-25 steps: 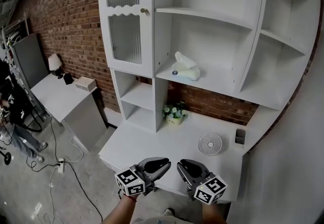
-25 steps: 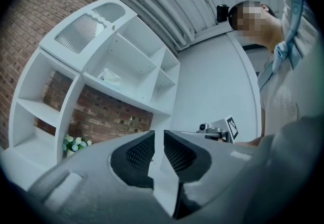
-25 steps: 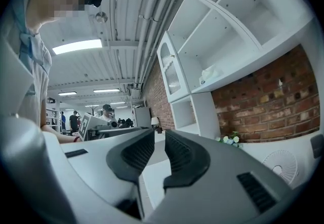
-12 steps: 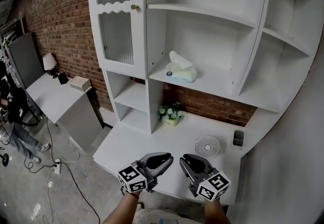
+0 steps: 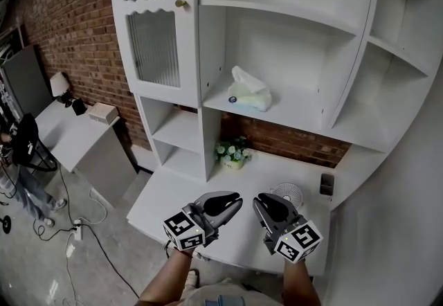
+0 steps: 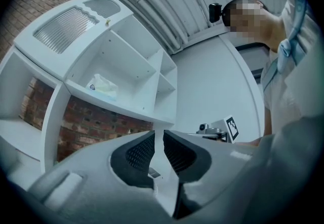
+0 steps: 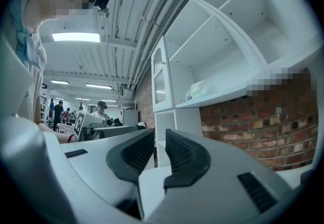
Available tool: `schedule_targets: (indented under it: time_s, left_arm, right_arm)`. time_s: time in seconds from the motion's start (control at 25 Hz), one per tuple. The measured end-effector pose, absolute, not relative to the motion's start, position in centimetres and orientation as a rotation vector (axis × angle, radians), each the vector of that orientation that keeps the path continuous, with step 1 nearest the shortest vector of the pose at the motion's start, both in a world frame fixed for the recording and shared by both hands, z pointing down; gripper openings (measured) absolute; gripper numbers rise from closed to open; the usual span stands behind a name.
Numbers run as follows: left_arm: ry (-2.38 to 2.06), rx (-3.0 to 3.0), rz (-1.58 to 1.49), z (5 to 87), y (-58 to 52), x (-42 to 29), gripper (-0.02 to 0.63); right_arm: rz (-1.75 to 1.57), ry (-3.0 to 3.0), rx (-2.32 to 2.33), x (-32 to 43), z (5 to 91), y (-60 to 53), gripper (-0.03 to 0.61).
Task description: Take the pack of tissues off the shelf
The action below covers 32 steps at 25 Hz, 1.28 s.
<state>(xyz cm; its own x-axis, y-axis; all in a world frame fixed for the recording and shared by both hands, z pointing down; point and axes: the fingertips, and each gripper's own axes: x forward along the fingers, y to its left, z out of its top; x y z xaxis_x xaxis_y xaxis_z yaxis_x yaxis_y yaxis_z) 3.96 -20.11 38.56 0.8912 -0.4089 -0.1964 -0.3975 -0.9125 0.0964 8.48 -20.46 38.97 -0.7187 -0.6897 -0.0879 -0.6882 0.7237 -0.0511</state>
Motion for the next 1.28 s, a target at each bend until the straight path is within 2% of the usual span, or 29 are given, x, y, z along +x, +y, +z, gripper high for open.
schedule_targets:
  time_s: [1.28]
  left_arm:
    - [-0.531,2.997,-0.440,36.4,-24.9,1.3,0.060]
  right_arm:
    - [0.249,2.853,-1.329,6.6,33.5,-27.6,0.077]
